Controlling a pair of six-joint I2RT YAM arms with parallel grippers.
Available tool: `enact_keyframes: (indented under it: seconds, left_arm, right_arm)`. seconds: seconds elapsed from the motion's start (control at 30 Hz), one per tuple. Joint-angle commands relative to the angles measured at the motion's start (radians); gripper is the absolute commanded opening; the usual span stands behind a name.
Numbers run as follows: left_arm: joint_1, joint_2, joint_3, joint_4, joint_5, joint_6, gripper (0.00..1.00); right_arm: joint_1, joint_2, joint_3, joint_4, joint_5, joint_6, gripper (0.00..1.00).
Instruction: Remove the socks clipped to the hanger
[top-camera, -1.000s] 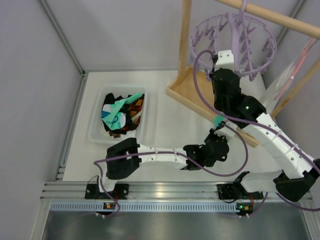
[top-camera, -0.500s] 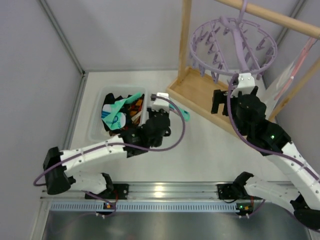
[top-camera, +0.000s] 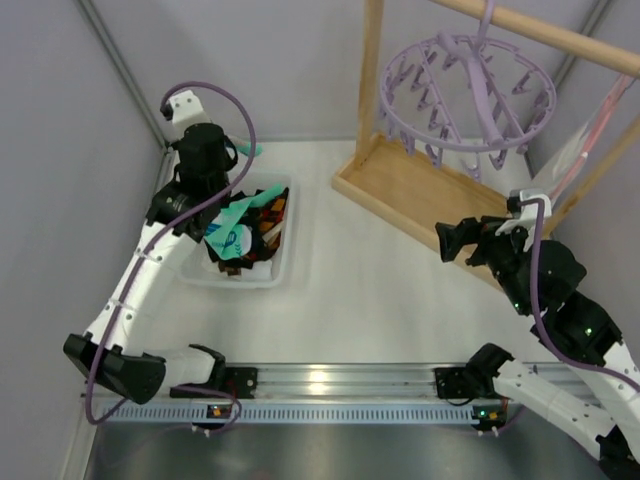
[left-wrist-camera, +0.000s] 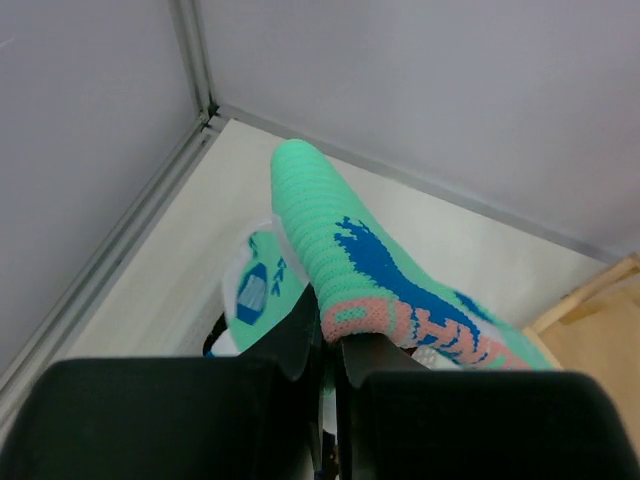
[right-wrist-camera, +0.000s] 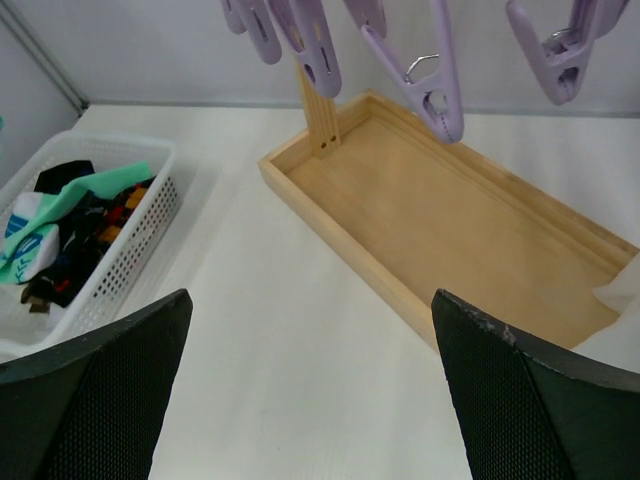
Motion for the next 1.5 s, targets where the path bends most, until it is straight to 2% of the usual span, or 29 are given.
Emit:
enact_keyframes:
  seconds: [0.0, 0.1, 0.2, 0.33, 0.57, 0.7, 0.93, 1.17, 1.2, 1.47]
  left_arm:
    - [0.108, 0.062, -0.004, -0.066, 0.162, -0.052, 0.0]
    - [0.191, 0.105, -0.071, -0.059, 0.296, -0.132, 0.0]
    - [0.235, 0.165, -0.14, -0.059, 0.365, -0.193, 0.0]
    - [0.235, 0.208, -0.249, 0.009, 0.48, -0.25, 0.0]
    - [0.255, 0.275, -0.406, 0.065, 0.428, -0.358, 0.0]
    - [0.298, 0.323, -0.449, 0.063, 0.384, -0.448, 0.0]
    - [0.309, 0.373, -0.504, 0.076, 0.338, -0.5, 0.0]
    - [0.309, 0.299, -0.469, 0.073, 0.404, -0.493, 0.22]
    - [0.307, 0.283, -0.467, 0.073, 0.411, -0.497, 0.29]
    - [0.301, 0.085, -0.459, 0.071, 0.428, -0.482, 0.59]
  right_arm:
    - [-0.008, -0.013, -0.005, 0.019, -0.069, 0.006, 0.99]
    - [-0.01, -0.034, -0.02, 0.018, -0.119, -0.006, 1.0]
    - [-0.008, -0.062, -0.042, 0.031, -0.14, 0.0, 0.99]
    - [-0.01, -0.08, -0.077, 0.053, -0.159, 0.003, 0.99]
    - [-0.01, -0.083, -0.136, 0.071, -0.195, 0.029, 0.99]
    - [-0.008, -0.096, -0.169, 0.079, -0.217, 0.038, 0.99]
    - [-0.008, -0.125, -0.217, 0.087, -0.261, 0.038, 0.99]
    - [-0.01, -0.139, -0.217, 0.079, -0.263, 0.041, 0.99]
    - [-0.008, -0.139, -0.218, 0.077, -0.263, 0.04, 0.99]
    - [-0.008, -0.152, -0.215, 0.062, -0.263, 0.04, 0.99]
